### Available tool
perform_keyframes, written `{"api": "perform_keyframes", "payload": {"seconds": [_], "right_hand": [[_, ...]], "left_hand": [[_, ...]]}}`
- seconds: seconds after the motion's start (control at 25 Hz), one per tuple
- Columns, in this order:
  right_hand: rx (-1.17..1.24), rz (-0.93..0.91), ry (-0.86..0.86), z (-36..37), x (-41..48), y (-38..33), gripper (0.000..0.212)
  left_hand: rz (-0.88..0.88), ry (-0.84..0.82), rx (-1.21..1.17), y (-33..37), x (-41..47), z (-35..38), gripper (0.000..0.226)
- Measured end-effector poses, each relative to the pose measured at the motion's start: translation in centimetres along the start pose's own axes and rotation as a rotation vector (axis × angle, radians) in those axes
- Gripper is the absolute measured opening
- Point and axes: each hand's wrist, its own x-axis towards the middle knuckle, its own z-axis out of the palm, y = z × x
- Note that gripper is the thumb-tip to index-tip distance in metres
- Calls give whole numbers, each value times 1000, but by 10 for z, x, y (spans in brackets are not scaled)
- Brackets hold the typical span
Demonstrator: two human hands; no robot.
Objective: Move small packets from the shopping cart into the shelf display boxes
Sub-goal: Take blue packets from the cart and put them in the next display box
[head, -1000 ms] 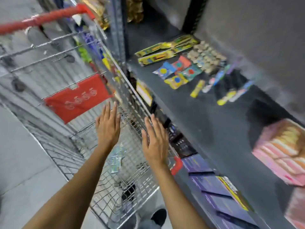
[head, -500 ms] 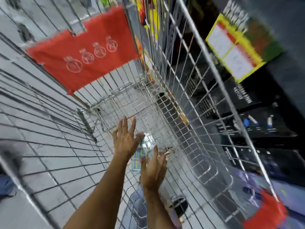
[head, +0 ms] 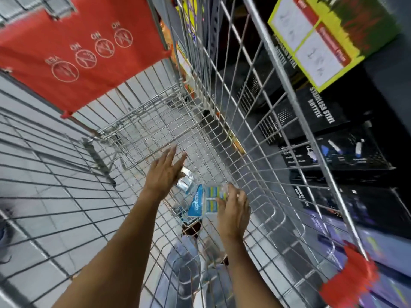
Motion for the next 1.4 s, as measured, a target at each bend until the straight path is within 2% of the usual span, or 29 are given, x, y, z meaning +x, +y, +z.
{"api": "perform_keyframes", "payload": {"seconds": [0.08, 0.16, 0.28, 0.36, 0.52, 0.6, 0.68, 0.84, 0.96, 1.12, 1.2, 1.4], "right_hand": [[-43, -13, 35, 2, -4, -8, 51], [-111, -100, 9, 10, -13, -17, 51], [-203, -177, -80, 18, -18, -19, 63], [-203, -178, -110, 17, -15, -13, 68], [-192, -114, -65, 7, -2, 1, 70], [-166, -75, -46, 4, 1, 2, 68], [-135, -39, -49, 5, -2, 0, 66], [-61, 71, -2, 8, -3, -6, 68], [-78, 102, -12, 4, -1, -7, 67], [-84, 110, -2, -3, -2, -10, 67], [-66, 91, 11, -6, -2, -15, 68], [-47, -20, 53, -22, -1, -36, 65]], "left_hand": [[-82, 110, -161, 24, -18, 10, 61], [-248, 211, -322, 49, -31, 22, 56], [-377, 203, -442, 67, -32, 33, 55], [-329, 169, -411, 63, -32, 34, 57], [-25, 117, -299, 33, -37, 32, 59], [48, 87, -267, 25, -35, 29, 61], [-48, 103, -317, 33, -32, 27, 64], [-356, 285, -477, 68, -29, 28, 68], [-480, 299, -488, 76, -24, 29, 66], [-579, 275, -476, 78, -24, 27, 65], [-651, 263, -542, 76, -27, 24, 66], [-592, 322, -675, 77, -42, 10, 66]]}}
